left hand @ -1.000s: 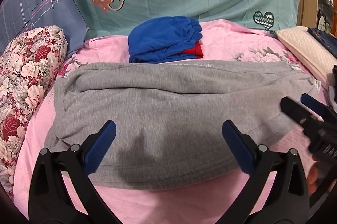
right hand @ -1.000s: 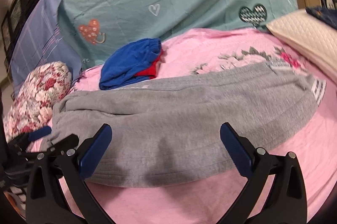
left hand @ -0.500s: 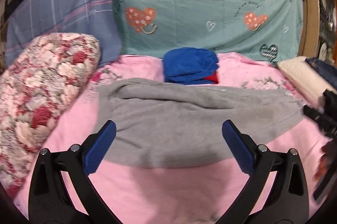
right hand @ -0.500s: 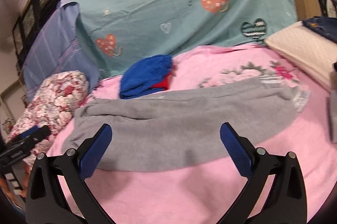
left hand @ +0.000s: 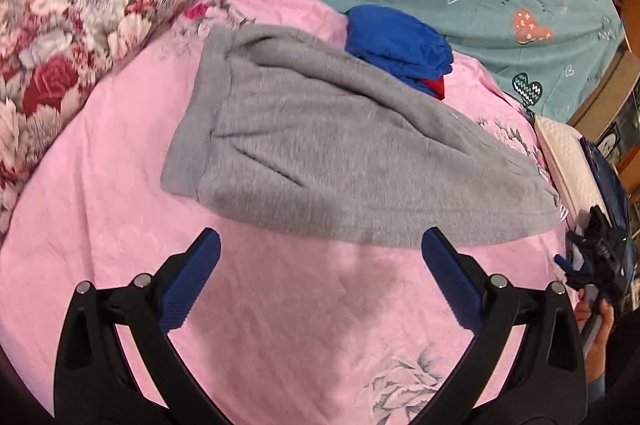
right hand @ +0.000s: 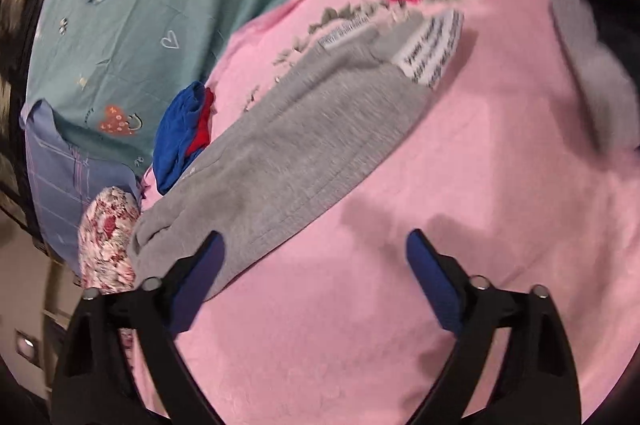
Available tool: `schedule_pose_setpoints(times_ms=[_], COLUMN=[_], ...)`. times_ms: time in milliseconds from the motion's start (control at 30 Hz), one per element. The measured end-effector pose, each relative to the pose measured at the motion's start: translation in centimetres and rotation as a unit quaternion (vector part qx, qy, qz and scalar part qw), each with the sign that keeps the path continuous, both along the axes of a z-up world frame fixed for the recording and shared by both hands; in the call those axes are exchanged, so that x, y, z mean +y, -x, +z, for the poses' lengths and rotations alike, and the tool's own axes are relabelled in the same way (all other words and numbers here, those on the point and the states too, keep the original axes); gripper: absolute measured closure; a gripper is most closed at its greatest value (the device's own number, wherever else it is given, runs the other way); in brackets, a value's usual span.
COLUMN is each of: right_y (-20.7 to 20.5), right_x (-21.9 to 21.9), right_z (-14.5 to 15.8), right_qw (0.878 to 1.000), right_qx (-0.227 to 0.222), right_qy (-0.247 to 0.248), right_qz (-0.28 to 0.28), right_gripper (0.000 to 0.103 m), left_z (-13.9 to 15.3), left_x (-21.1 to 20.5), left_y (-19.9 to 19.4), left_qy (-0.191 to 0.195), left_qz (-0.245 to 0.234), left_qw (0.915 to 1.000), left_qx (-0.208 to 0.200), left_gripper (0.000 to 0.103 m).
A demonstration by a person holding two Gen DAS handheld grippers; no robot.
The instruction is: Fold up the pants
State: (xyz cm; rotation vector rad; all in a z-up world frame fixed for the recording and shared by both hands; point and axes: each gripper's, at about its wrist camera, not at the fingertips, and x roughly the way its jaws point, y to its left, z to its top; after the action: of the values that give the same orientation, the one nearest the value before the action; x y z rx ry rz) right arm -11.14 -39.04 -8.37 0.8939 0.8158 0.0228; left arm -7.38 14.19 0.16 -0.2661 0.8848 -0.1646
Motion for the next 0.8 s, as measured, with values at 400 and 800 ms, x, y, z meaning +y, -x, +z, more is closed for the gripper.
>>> schedule_pose_setpoints(times_ms=[400, 800], right_y=[-4.9, -2.9], right_x=[-5.1, -6.1], right_z=[-1.0, -0.9], right_qw=[0.999, 0.997], right_qx=[0.007, -0.048], right_qy=[-0.006, -0.049], right_qz=[-0.053, -0.042], right_gripper=[0.032, 0.091], left_z=[-1.8, -5.0], left_x=[2.6, 4.6], left_y=[-0.3, -1.8], left_qy=[0.003, 0.063], left_qz=[0.037, 0.064], left_qw=[0.9989, 0.9935], left_qx=[0.028, 0.069], left_gripper=[0.002, 0.002])
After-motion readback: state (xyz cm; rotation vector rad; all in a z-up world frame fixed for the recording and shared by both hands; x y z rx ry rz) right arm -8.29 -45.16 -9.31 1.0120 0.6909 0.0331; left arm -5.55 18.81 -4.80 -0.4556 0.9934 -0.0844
